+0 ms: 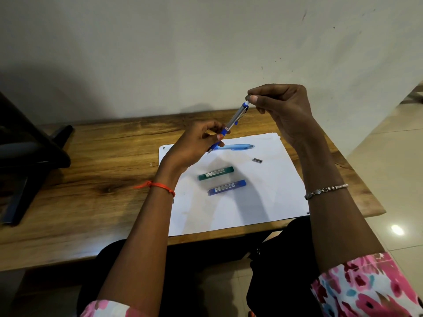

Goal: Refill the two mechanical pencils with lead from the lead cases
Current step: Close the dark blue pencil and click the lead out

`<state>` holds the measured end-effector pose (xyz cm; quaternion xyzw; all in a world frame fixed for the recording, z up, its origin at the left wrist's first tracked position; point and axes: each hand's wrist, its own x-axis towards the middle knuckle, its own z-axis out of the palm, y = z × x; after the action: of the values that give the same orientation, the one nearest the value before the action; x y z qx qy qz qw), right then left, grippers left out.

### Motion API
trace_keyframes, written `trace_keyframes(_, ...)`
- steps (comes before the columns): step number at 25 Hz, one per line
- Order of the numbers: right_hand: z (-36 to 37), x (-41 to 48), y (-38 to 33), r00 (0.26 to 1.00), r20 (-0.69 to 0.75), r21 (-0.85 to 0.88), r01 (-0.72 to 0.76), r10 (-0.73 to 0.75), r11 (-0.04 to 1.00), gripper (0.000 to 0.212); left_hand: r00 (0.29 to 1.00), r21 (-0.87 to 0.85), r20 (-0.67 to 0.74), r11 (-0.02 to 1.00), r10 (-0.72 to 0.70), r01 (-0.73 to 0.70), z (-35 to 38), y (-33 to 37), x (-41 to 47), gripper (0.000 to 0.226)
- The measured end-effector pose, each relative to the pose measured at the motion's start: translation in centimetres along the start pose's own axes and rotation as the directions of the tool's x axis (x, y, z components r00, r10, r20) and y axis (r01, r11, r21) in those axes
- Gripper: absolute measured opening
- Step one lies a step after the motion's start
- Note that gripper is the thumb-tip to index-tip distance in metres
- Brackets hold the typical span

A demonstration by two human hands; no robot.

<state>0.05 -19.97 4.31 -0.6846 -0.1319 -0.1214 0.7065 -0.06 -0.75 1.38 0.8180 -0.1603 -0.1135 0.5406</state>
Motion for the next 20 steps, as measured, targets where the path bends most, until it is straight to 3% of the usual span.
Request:
trace_keyframes(13, 0.13, 0.02, 0.30, 0.998, 0.054, -0.003, 0.020, -0.020, 1.000, 0.011, 1.000, -0.039, 0.028, 0.999, -0.003, 0.004, -0.31, -0.19, -0.32, 0.016)
trace_keyframes(20, -0.01, 0.03, 0.45, 0.997, 0.072, -0.086, 0.025, -0.019, 0.996, 0.010, 0.999, -0.035, 0.033, 0.999, -0.026, 0.027, -0.32, -0.25, -0.42, 0.016)
